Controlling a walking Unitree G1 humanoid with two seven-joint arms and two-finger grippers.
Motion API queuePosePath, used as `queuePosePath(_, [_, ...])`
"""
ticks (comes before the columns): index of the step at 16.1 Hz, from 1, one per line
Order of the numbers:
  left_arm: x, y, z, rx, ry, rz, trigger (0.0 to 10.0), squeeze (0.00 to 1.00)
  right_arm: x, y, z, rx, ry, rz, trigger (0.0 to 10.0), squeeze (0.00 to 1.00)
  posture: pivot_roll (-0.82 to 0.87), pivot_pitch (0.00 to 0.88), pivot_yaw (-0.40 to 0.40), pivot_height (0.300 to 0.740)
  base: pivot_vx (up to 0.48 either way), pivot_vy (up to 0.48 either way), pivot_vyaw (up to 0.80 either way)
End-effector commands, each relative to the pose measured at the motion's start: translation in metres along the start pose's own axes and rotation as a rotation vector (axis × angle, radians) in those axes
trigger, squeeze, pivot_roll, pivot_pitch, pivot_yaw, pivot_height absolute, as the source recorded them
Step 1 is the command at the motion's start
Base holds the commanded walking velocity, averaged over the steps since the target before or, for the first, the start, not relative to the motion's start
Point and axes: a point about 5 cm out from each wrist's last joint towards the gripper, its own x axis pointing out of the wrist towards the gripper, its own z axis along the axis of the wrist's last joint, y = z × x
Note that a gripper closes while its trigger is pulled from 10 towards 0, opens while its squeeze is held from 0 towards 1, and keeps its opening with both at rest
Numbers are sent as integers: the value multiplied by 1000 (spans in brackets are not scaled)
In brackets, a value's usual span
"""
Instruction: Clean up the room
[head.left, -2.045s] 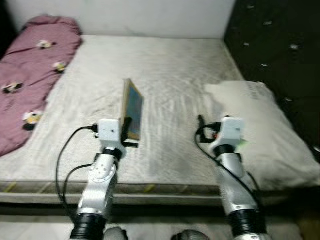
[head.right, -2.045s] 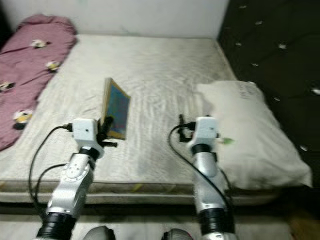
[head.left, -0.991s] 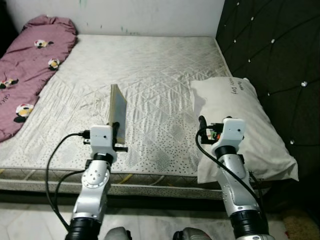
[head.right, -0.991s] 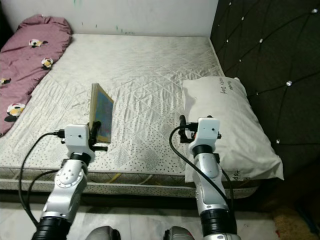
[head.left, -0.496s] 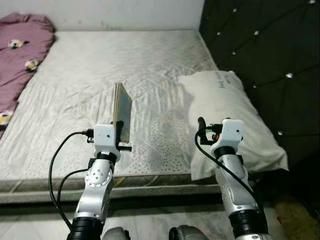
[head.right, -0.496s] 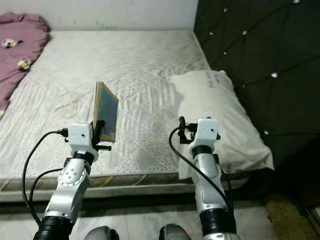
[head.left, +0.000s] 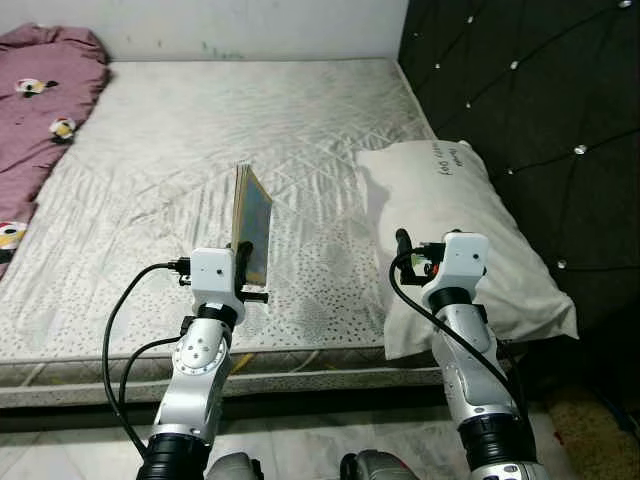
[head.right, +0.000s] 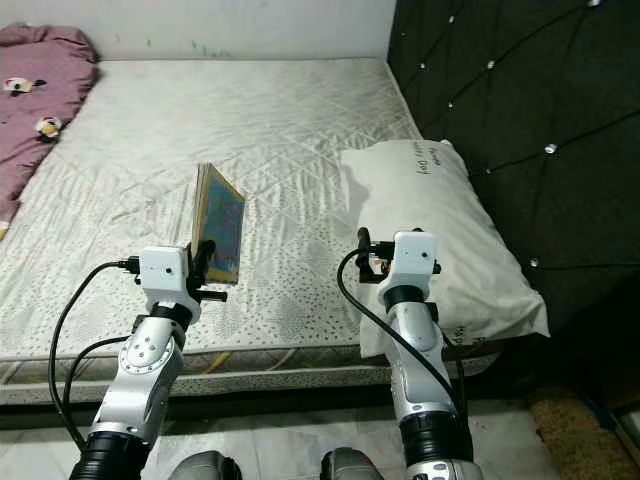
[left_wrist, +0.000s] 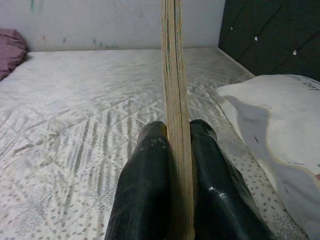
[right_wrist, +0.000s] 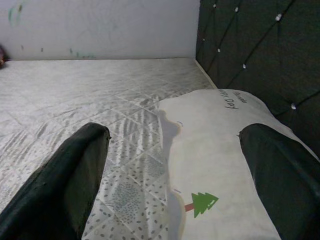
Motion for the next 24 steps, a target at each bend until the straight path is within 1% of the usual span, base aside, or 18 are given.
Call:
queuePosePath(1, [3, 1, 13, -2, -55, 0, 10000, 0, 0, 0, -1, -2, 4, -2, 10000, 0, -50, 22, -5, 740, 0, 0, 0])
queuePosePath(3, [3, 0, 14, -24, -64, -13, 10000, 0, 1, 0, -1, -4, 4, -3, 10000, 0, -51, 22, -4, 740, 0, 0, 0])
queuePosePath(5, [3, 0, 15, -5, -67, -27, 10000, 0, 1, 1, -1, -9, 3, -3, 10000, 0, -51, 20, -3, 740, 0, 0, 0])
queuePosePath(7, [3, -2, 15, -13, -71, -39, 10000, 0, 1, 1, -1, -11, 2, -3, 10000, 0, -51, 20, -3, 740, 0, 0, 0])
queuePosePath(14, [4, -2, 15, 2, -67, -34, 10000, 0, 1, 0, -2, -15, 5, -4, 10000, 0, -52, 22, -3, 740, 0, 0, 0])
queuePosePath(16, [4, -1, 15, 3, -68, -31, 10000, 0, 1, 0, -2, -16, 7, -5, 10000, 0, -52, 22, -3, 740, 0, -283, 0])
queuePosePath(18, [4, -1, 15, 4, -66, -32, 10000, 0, 1, 0, -2, -18, 7, -3, 10000, 0, -51, 24, -4, 740, 0, 0, 0])
queuePosePath(24, [4, -2, 15, -11, -69, -28, 10000, 0, 1, -1, -2, -24, 8, -1, 10000, 0, -52, 26, -7, 740, 0, 0, 0])
